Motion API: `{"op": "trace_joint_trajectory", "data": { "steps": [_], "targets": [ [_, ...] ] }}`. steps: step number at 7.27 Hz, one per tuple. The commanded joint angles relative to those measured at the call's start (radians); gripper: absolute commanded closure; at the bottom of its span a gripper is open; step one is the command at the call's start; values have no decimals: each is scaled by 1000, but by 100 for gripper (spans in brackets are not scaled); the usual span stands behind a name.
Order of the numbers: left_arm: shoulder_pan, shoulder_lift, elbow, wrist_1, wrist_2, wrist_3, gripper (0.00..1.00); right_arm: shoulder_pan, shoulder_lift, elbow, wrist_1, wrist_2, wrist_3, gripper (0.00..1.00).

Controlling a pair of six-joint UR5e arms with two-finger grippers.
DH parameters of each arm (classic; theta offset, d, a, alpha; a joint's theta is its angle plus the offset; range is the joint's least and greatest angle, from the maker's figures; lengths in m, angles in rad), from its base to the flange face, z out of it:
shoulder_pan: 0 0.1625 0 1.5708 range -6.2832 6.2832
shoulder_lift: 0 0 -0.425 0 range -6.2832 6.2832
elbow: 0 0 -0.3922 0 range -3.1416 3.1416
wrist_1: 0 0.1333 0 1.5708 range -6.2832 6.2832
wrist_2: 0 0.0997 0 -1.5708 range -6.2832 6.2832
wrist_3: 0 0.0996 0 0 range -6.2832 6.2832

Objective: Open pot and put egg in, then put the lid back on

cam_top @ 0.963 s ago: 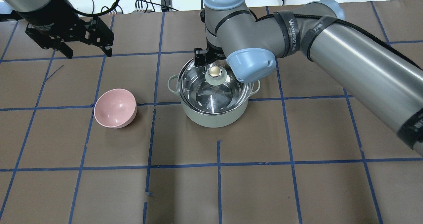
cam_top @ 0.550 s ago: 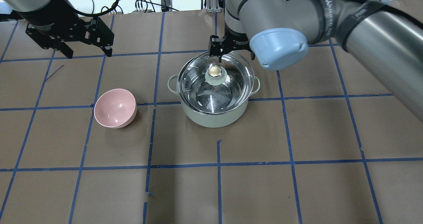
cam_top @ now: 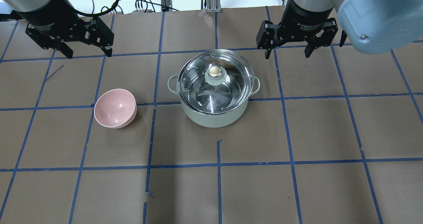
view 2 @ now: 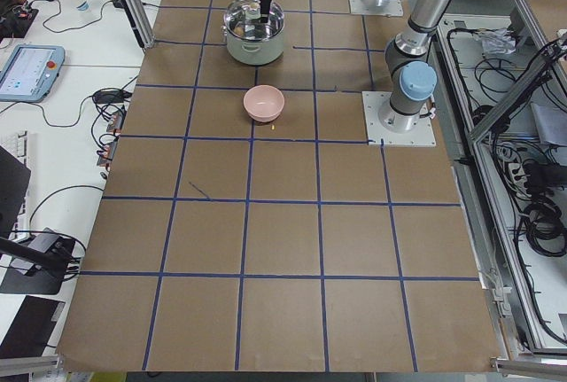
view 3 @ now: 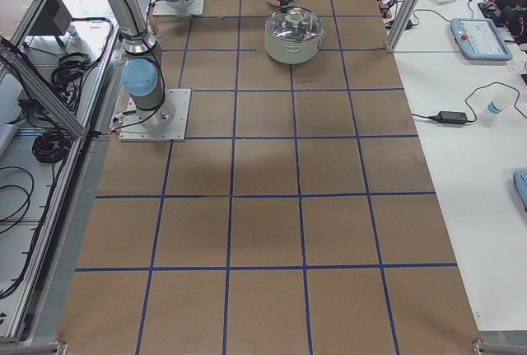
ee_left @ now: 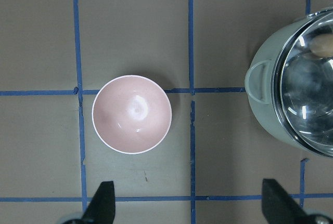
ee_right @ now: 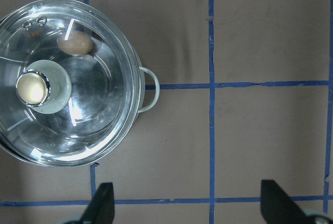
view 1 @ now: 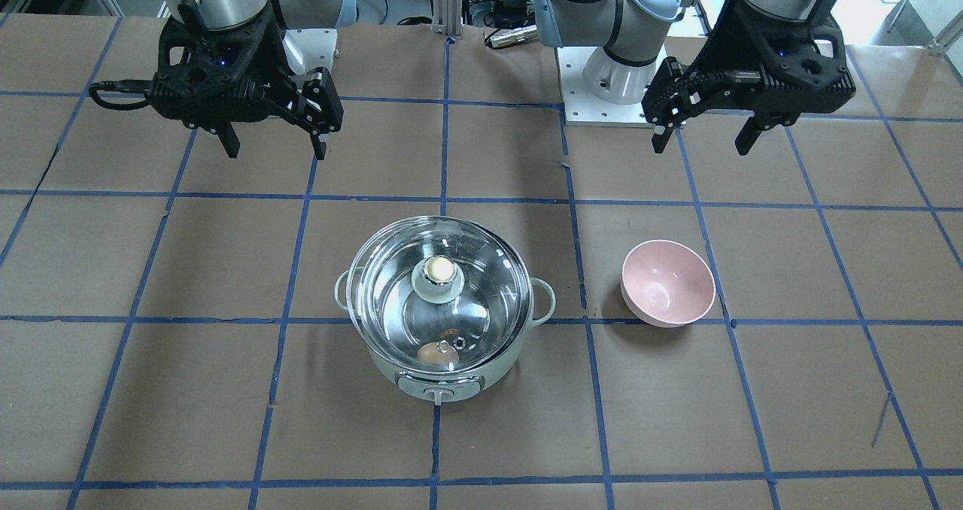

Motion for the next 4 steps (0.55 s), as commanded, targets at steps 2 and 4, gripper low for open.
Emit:
{"op": "trace_joint_trajectory", "data": {
  "steps": [2, 4],
  "targets": [
    [0, 0, 0, 0, 2, 3, 0, -5, -6, 1, 1, -7, -21, 0],
    [-3, -1, 0, -9, 11, 0, 0, -36, -9, 1, 8, -1, -21, 0]
  ]
}}
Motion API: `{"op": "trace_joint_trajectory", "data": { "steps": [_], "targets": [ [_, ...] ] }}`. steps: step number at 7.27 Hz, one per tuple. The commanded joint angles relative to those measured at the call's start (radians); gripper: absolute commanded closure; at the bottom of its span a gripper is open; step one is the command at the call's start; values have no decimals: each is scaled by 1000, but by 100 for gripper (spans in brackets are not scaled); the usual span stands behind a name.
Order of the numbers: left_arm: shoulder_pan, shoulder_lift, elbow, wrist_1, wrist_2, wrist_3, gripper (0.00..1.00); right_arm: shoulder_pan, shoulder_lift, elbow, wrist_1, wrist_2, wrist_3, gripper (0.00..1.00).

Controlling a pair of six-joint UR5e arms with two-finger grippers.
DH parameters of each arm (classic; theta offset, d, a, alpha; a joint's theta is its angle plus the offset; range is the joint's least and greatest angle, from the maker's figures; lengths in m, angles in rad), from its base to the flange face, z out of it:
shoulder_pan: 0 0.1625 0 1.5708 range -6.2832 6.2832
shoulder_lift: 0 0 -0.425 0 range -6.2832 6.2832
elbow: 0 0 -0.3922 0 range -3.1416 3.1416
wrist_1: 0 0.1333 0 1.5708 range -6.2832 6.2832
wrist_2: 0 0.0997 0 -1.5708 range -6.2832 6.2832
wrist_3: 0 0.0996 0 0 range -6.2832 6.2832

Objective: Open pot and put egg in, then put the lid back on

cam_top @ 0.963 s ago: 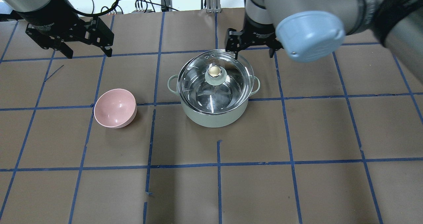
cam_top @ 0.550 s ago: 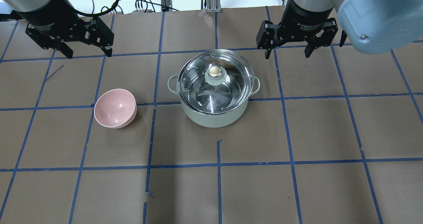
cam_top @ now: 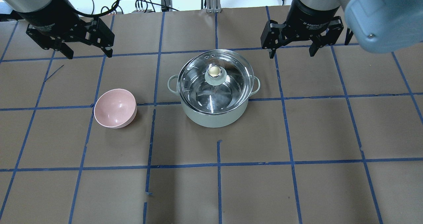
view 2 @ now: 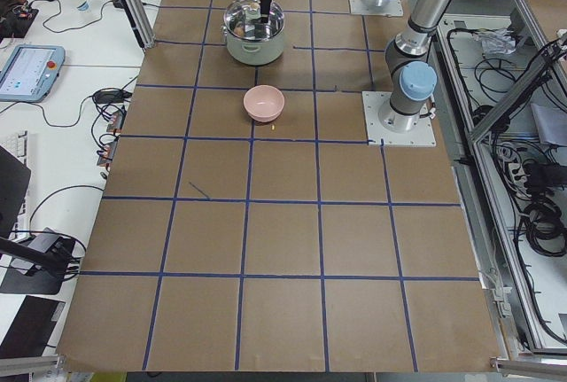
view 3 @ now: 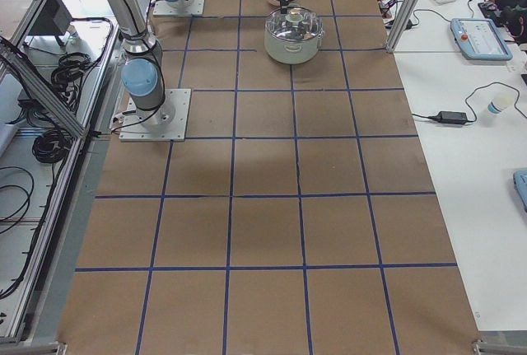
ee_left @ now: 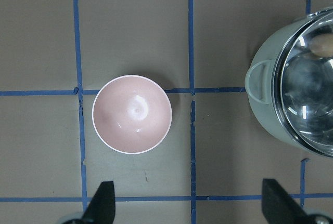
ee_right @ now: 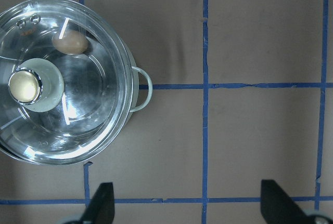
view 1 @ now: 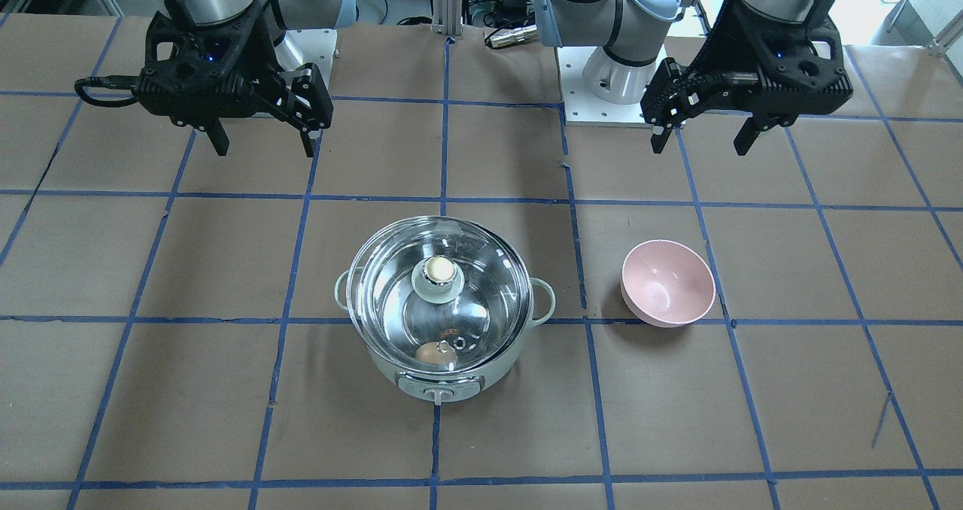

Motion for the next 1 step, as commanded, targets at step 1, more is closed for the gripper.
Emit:
{"op": "trace_joint_trajectory", "data": {
  "steps": [1],
  "targets": [
    [-1, 1, 0, -12, 10, -3, 0, -30, -5, 0, 10, 2, -14, 0]
  ]
}}
